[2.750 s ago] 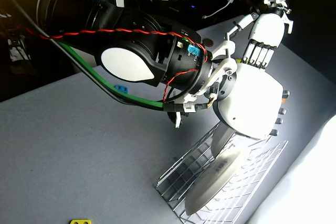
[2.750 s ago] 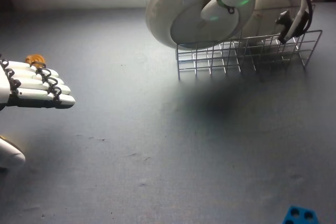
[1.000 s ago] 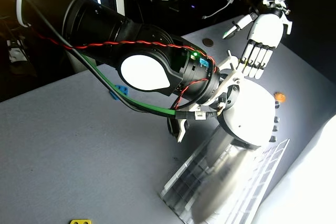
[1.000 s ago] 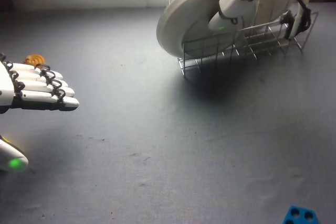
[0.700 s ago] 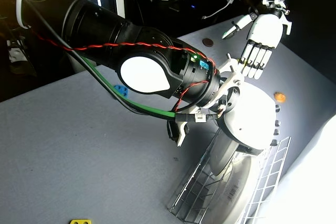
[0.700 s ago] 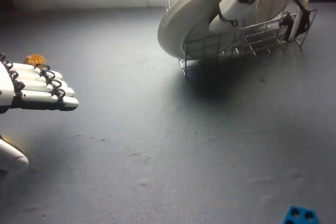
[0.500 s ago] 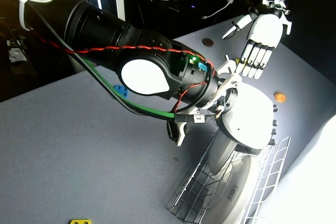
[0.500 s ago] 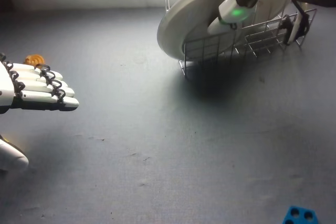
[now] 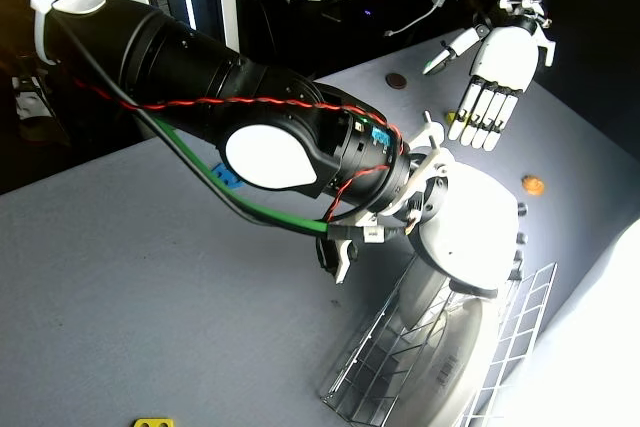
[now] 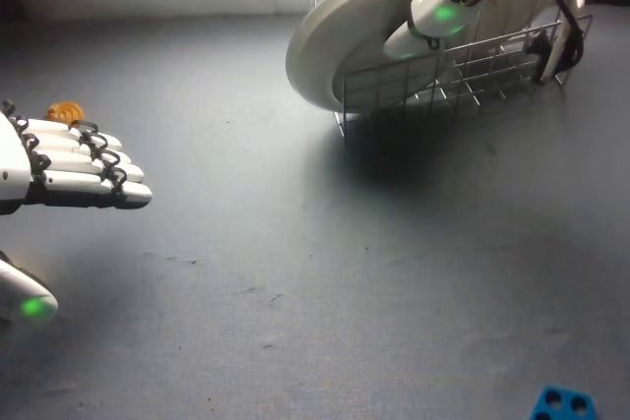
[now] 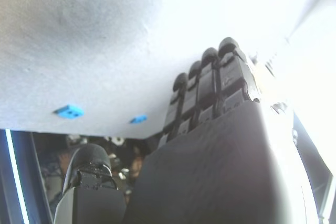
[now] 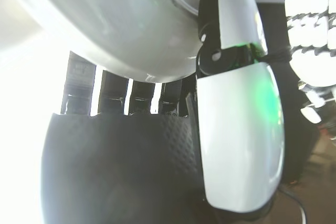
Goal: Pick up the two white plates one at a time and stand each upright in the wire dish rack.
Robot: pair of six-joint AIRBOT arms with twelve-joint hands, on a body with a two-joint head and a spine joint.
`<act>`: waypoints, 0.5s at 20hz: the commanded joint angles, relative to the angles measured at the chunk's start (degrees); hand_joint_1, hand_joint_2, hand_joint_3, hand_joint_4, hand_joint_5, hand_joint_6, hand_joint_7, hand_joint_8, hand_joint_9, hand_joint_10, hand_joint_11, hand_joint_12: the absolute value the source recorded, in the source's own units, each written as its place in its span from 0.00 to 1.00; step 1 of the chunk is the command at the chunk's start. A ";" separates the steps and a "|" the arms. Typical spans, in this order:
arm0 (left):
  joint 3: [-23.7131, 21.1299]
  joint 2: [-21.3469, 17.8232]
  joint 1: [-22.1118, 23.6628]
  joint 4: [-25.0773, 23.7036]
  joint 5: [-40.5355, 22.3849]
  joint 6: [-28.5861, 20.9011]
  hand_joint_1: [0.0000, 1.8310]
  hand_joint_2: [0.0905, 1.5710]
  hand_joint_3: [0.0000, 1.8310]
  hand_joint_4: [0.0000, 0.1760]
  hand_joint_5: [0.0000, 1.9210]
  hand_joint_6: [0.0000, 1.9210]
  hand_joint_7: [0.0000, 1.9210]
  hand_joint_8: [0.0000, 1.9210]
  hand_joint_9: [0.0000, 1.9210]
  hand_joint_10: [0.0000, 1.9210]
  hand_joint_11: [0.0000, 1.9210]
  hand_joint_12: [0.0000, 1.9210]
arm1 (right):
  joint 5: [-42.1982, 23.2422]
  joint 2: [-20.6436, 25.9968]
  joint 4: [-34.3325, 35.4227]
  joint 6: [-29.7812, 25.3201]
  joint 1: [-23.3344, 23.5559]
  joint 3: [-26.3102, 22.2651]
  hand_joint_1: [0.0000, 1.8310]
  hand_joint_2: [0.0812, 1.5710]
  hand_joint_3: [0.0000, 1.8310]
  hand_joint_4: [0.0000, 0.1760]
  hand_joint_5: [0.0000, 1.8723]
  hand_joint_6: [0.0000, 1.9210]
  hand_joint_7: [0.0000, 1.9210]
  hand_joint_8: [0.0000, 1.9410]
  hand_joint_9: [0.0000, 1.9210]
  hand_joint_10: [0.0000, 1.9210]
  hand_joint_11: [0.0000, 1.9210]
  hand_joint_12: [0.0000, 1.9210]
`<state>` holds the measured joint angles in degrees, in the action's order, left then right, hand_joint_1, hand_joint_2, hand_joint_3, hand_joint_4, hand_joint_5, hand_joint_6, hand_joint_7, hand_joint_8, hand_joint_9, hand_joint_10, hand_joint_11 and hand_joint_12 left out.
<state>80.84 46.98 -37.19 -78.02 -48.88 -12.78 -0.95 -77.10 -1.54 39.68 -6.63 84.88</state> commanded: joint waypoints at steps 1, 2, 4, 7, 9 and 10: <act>0.01 -0.37 0.77 3.18 -2.15 -0.11 0.00 0.66 0.00 0.00 0.00 0.00 0.00 0.00 0.00 0.00 0.00 0.00 | -6.70 0.63 0.24 -0.23 0.92 0.35 0.64 0.70 0.00 0.00 0.51 0.52 0.53 0.09 0.56 0.01 0.33 0.58; -0.07 -0.38 0.84 3.18 -2.16 -0.11 0.00 0.66 0.00 0.00 0.00 0.00 0.00 0.00 0.00 0.00 0.00 0.00 | -6.68 0.68 0.24 -0.30 0.98 0.35 0.63 0.69 0.00 0.00 0.52 0.51 0.55 0.04 0.56 0.01 0.33 0.56; -0.24 -0.39 1.01 3.14 -2.16 -0.11 0.00 0.66 0.00 0.00 0.00 0.00 0.00 0.00 0.00 0.00 0.00 0.00 | -6.68 0.77 0.24 -0.32 1.12 0.35 0.64 0.69 0.00 0.00 0.53 0.49 0.55 0.02 0.56 0.00 0.31 0.57; -0.51 -0.45 1.16 2.94 -2.16 -0.11 0.00 0.66 0.00 0.00 0.00 0.00 0.00 0.00 0.00 0.00 0.00 0.00 | -6.72 0.78 0.25 -0.33 1.33 0.34 0.66 0.61 0.00 0.00 0.50 0.05 0.54 0.00 0.54 0.00 0.28 0.57; -0.52 -0.44 1.17 2.92 -2.16 -0.11 0.00 0.65 0.00 0.00 0.00 0.00 0.00 0.00 0.00 0.00 0.00 0.00 | -6.74 0.79 0.25 -0.33 1.52 0.33 0.66 0.61 0.00 0.00 0.48 0.02 0.52 0.00 0.53 0.00 0.26 0.57; -0.52 -0.43 1.18 2.92 -2.16 -0.11 0.00 0.66 0.00 0.00 0.00 0.00 0.00 0.00 0.00 0.00 0.00 0.00 | -6.74 0.78 0.25 -0.33 1.68 0.32 0.66 0.59 0.00 0.00 0.48 0.02 0.51 0.00 0.53 0.00 0.26 0.57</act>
<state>80.20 46.98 -36.64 -78.46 -48.93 -12.78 -0.86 -76.84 -1.50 39.55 -5.98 84.93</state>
